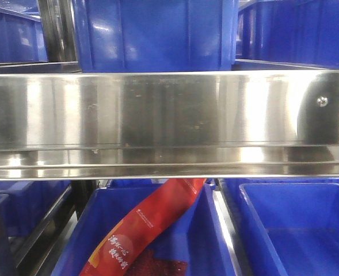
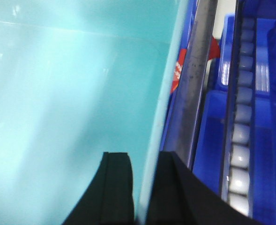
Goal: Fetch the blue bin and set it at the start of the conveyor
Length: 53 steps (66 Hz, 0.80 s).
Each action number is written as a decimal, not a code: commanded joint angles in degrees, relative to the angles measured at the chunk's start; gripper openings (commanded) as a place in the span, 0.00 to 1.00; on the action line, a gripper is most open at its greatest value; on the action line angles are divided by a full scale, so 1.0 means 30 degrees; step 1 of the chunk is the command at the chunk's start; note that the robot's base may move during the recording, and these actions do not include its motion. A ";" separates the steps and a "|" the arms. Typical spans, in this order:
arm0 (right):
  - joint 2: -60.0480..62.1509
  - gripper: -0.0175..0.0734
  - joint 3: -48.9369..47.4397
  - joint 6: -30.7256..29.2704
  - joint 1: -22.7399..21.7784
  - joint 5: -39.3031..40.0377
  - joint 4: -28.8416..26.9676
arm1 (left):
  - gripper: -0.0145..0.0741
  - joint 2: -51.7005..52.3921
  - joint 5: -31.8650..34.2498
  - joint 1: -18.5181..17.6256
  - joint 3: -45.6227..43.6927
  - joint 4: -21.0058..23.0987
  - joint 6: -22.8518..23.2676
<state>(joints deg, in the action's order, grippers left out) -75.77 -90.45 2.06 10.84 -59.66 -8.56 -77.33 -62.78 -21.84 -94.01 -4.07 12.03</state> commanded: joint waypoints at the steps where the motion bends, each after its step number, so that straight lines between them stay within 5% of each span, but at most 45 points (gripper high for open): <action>1: 0.1935 0.03 0.1120 -0.0494 -0.0119 0.1230 0.0919 | 0.04 0.1692 0.0117 -0.0374 0.0520 -0.0645 -0.0427; 53: 0.4321 0.03 0.1725 -0.0494 -0.0119 0.2713 0.0759 | 0.04 0.3796 0.0702 -0.0464 0.0699 -0.0645 -0.0427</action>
<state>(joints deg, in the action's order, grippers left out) -63.73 -84.97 1.70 10.96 -53.27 -9.23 -66.81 -61.40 -23.59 -91.71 -0.84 12.04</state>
